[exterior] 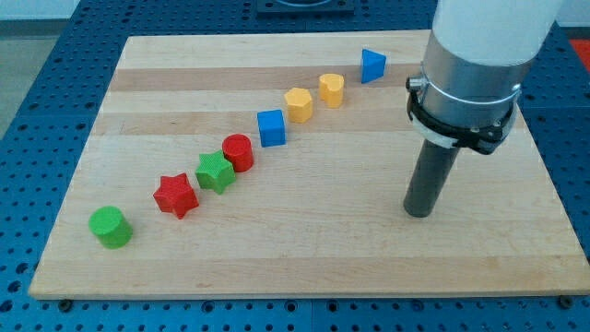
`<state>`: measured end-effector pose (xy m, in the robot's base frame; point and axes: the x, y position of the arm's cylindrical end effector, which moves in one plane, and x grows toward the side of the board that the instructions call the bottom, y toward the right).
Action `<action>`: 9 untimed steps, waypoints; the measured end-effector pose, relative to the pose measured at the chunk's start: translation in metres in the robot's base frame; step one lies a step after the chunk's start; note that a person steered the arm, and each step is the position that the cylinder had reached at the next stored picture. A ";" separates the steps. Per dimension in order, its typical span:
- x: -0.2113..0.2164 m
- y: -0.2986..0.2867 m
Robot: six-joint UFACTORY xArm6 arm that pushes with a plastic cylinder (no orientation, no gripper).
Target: Push the red star horizontally to the green star
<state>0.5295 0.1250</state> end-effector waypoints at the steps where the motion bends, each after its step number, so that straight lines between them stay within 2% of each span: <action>1: 0.000 -0.032; 2: 0.002 -0.095; 7: 0.002 -0.117; 8: 0.014 -0.118; 9: 0.046 -0.146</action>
<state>0.5756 -0.0210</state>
